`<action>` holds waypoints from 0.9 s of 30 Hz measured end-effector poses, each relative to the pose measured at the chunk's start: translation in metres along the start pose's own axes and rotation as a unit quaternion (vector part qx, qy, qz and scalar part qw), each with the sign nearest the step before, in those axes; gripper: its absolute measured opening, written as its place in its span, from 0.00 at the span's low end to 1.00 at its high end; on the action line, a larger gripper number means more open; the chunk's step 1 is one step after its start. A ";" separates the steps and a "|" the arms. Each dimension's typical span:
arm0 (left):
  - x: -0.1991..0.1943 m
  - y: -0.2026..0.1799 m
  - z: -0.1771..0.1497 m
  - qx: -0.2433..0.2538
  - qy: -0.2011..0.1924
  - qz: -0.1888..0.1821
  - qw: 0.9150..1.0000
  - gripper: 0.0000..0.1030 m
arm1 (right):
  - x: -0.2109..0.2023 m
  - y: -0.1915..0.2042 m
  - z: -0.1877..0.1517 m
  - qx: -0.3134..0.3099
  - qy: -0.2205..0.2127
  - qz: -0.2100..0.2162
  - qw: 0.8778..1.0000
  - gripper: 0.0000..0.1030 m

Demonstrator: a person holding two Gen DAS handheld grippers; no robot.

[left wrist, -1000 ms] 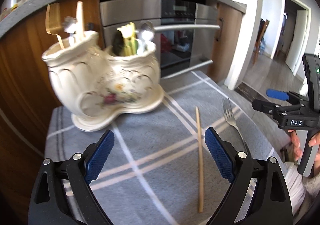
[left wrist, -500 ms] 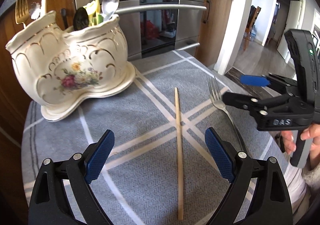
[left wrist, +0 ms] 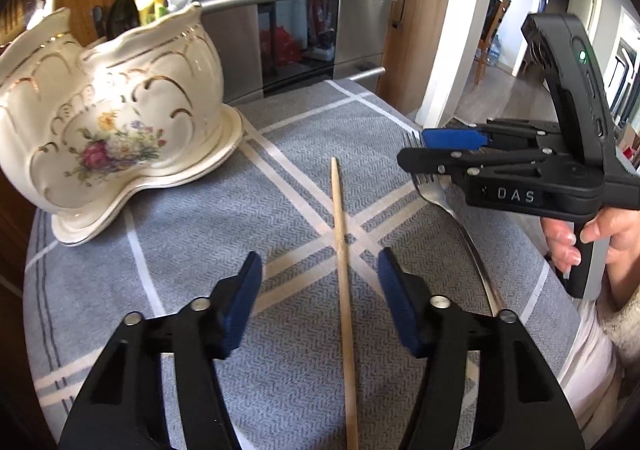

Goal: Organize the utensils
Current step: 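Lower the left gripper onto the wooden chopstick and close on it, then lift the chopstick with the left gripper while the right grasps the silver fork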

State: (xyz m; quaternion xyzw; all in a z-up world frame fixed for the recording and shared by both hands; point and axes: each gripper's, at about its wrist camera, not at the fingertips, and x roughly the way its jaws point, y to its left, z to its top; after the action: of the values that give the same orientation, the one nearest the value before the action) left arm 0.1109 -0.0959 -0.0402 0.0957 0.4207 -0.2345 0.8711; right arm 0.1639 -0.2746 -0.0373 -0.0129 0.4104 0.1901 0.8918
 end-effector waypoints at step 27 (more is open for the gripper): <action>0.015 -0.018 0.011 0.053 -0.003 0.009 0.999 0.05 | -0.015 -0.009 0.003 0.055 -0.022 0.061 0.996 0.03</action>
State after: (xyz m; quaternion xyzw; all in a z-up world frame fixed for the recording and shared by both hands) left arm 0.1173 -0.1207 -0.0442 0.1450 0.4040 -0.2494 0.8681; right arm 0.1608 -0.2870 -0.0254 0.0654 0.4001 0.2219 0.8868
